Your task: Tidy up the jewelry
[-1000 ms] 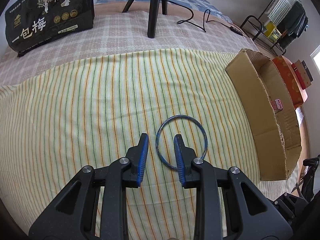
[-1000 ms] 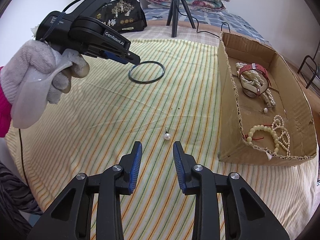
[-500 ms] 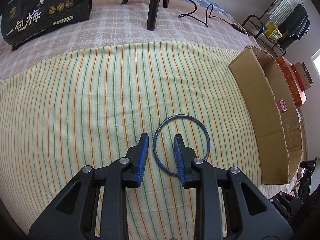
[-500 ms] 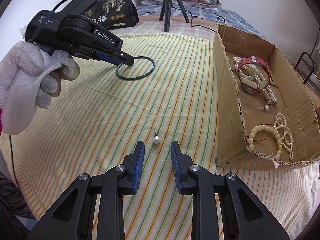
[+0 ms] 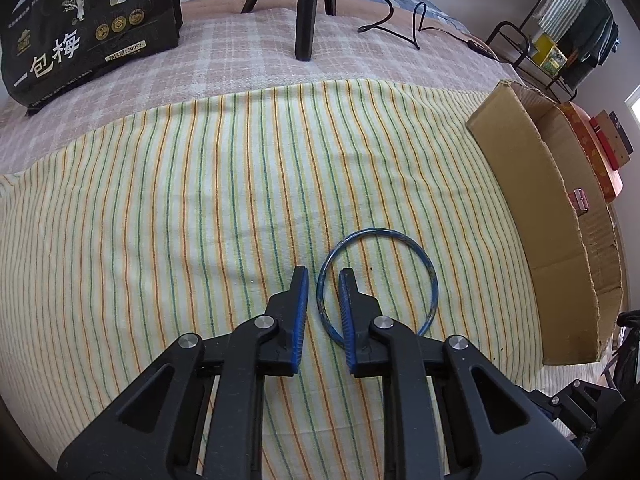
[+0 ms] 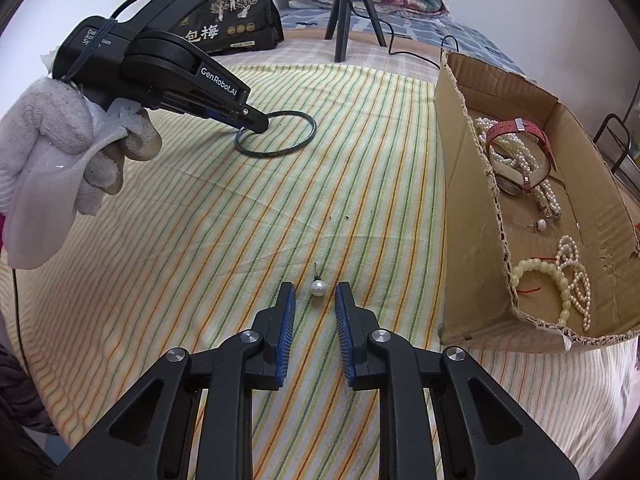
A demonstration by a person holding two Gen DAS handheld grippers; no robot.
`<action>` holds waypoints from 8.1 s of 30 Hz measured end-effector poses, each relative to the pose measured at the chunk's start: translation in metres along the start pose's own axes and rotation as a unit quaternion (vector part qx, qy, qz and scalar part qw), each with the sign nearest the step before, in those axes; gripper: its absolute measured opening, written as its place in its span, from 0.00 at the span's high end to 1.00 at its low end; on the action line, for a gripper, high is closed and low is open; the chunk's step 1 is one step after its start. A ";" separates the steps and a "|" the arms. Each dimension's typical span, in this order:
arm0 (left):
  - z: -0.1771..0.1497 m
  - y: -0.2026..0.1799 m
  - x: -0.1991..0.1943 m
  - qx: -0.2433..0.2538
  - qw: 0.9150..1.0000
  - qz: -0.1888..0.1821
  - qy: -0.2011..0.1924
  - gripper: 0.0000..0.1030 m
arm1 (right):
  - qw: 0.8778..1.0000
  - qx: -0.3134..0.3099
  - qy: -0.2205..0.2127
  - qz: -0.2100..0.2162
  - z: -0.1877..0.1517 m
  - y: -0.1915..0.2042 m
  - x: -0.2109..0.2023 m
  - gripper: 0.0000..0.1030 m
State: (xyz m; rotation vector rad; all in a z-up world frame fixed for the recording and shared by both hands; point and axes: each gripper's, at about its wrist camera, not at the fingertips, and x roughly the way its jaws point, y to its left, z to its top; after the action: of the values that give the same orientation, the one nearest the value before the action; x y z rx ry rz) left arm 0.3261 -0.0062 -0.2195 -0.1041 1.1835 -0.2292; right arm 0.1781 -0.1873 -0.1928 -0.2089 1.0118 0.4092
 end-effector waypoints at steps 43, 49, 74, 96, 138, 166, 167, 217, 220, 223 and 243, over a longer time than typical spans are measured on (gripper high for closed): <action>-0.021 -0.016 -0.092 0.002 0.995 -0.064 -0.078 0.99 | 0.998 0.010 -0.056 0.034 0.006 -0.002 -0.050 0.93; -0.025 -0.030 -0.111 0.007 0.992 -0.086 -0.094 0.99 | 0.997 0.014 -0.068 0.037 0.004 -0.006 -0.064 0.94; -0.032 -0.142 -0.142 0.071 0.974 -0.183 -0.111 0.99 | 0.986 0.111 -0.120 -0.017 0.019 -0.120 -0.115 0.94; -0.026 -0.194 -0.119 0.115 0.972 -0.172 -0.115 0.99 | 0.986 0.119 -0.104 -0.043 0.089 -0.187 -0.067 0.93; -0.035 -0.221 -0.113 0.177 0.966 -0.103 -0.160 0.56 | 0.982 0.144 -0.107 -0.060 0.119 -0.200 -0.031 0.30; -0.062 -0.183 -0.183 0.167 0.957 -0.082 -0.223 0.50 | 0.981 0.114 -0.133 -0.089 0.113 -0.148 -0.092 0.30; -0.064 -0.181 -0.185 0.166 0.957 -0.081 -0.225 0.50 | 0.981 0.111 -0.133 -0.091 0.112 -0.145 -0.094 0.30; -0.110 -0.133 -0.284 0.124 0.933 0.025 -0.338 0.00 | 0.953 0.075 -0.245 -0.162 0.047 -0.050 -0.223 0.18; -0.109 -0.132 -0.285 0.122 0.933 0.025 -0.338 0.00 | 0.955 0.068 -0.241 -0.160 0.044 -0.048 -0.220 0.18; -0.111 -0.132 -0.285 0.120 0.931 0.024 -0.343 0.00 | 0.955 0.065 -0.239 -0.161 0.042 -0.048 -0.220 0.18; -0.107 -0.138 -0.266 0.122 0.935 0.012 -0.332 0.00 | 0.956 0.087 -0.238 -0.151 0.037 -0.060 -0.213 0.18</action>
State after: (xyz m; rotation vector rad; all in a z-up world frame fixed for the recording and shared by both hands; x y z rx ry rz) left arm 0.1147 -0.0746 0.0087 0.0508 0.4766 -0.2894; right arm 0.1336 -0.2784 0.0070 -0.0957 0.5243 0.0799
